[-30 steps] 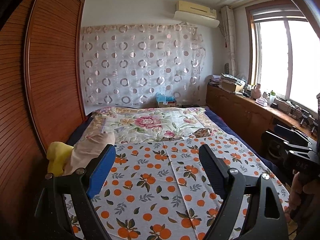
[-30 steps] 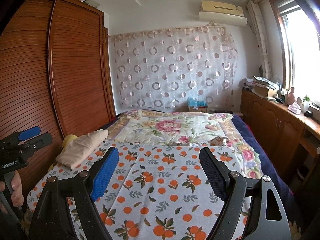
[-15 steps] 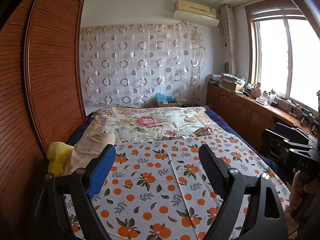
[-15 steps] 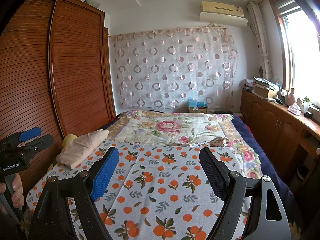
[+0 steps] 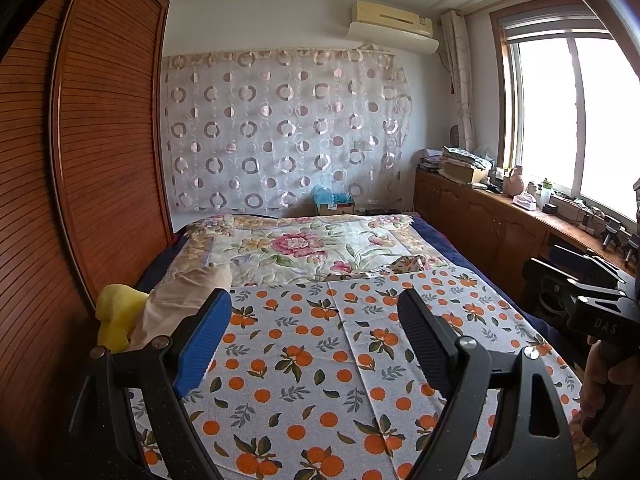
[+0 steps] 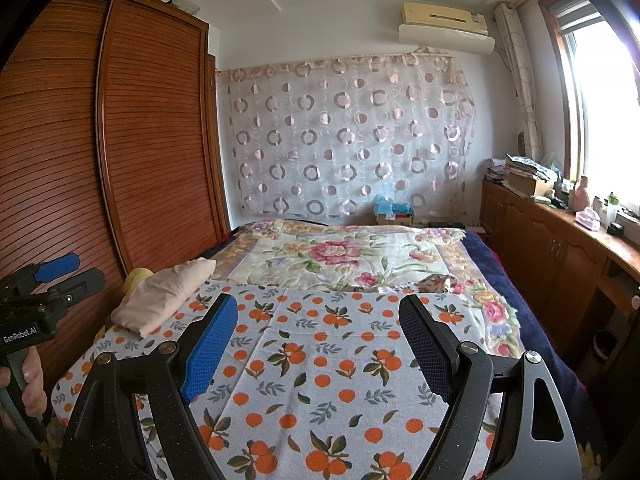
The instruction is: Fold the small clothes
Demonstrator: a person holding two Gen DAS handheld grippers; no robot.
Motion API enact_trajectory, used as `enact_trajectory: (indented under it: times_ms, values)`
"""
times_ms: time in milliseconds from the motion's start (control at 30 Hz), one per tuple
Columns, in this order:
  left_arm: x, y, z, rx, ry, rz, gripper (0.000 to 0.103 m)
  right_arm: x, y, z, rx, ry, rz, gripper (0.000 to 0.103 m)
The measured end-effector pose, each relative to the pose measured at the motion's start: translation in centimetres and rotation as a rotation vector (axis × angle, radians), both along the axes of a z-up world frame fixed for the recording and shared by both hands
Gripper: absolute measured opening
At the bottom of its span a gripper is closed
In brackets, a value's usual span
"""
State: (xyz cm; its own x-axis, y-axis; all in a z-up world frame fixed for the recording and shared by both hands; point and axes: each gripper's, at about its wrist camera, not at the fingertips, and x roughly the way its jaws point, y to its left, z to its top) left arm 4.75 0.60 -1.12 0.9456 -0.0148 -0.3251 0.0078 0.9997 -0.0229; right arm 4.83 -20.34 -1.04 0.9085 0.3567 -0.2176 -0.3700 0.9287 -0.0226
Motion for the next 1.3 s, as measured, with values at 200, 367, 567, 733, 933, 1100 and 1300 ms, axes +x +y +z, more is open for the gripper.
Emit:
enact_trajectory:
  times_ms: [200,367,567,733,933,1100,1300]
  values:
    - [0.0,0.03,0.03,0.0,0.0,-0.001,0.085,-0.04,-0.08,-0.15,-0.002,0.001,0.002,0.084]
    - [-0.09,-0.02,0.0,0.004,-0.002,0.0,0.085,0.03,-0.14,-0.12,0.0,-0.001,-0.001,0.084]
    - [-0.08,-0.04,-0.03,0.004,-0.002,-0.001,0.085,-0.04,-0.24,-0.3,0.0,0.0,0.0,0.084]
    - [-0.07,0.05,-0.08,0.004,-0.001,-0.001,0.085,-0.03,-0.29,-0.23,-0.001,-0.001,0.001,0.084]
    - [-0.08,-0.16,-0.08,0.005,-0.002,0.0,0.085,-0.01,-0.28,-0.25,0.0,-0.001,0.0,0.084]
    - [-0.07,-0.22,-0.11,0.005,-0.002,0.0,0.085,0.01,-0.26,-0.29,0.002,-0.001,0.0,0.084]
    - [-0.07,-0.23,-0.14,0.006,-0.002,-0.001,0.085,0.09,-0.25,-0.18,0.002,-0.002,-0.001,0.084]
